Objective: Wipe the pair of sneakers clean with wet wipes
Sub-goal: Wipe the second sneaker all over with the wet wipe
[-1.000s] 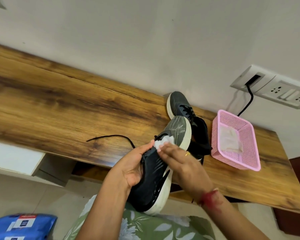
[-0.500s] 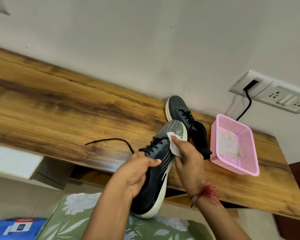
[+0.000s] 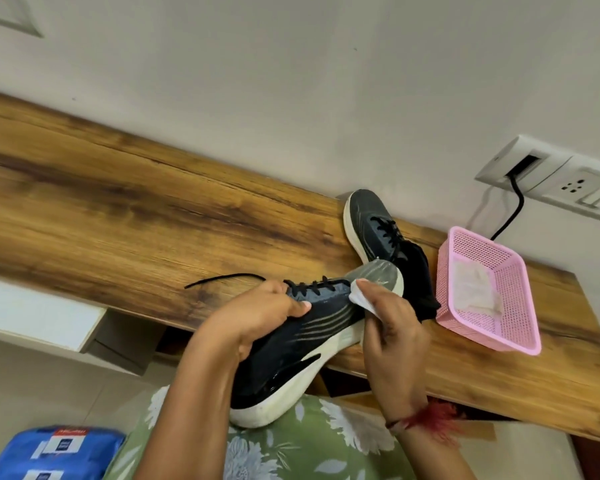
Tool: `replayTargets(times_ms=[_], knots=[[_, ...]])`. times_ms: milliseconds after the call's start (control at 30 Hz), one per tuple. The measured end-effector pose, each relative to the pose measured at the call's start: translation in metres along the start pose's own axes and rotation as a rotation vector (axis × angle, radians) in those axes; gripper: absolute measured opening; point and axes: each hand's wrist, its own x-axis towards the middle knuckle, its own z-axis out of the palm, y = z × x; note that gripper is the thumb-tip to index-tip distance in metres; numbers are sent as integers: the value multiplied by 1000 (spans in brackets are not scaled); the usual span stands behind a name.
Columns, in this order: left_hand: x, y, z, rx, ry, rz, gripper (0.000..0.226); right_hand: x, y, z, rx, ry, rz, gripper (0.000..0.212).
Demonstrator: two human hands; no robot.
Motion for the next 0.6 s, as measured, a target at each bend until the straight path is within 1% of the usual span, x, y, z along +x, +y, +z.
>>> replayTargets(times_ms=[67, 233, 300, 367, 433, 467, 567, 600], knots=[[7, 1, 0, 43, -2, -7, 45, -3, 3, 4, -69, -48, -43, 44], [21, 2, -10, 94, -31, -11, 36, -2, 7, 10, -224, -170, -59, 47], [26, 2, -15, 88, -41, 12, 36, 0, 8, 14, -254, -170, -73, 45], [27, 2, -19, 123, -39, 29, 41, 4, 7, 17, -245, -159, -94, 43], [24, 3, -22, 284, 20, 70, 43, 9, 5, 19, -256, -172, -106, 43], [22, 3, -22, 381, 77, 99, 44, 11, 4, 19, -264, -182, -108, 42], [10, 3, -10, 679, 299, 136, 37, 14, 1, 20, -266, -192, -100, 42], [6, 3, -3, 736, 361, 152, 33, 14, 1, 20, -257, -186, -91, 42]])
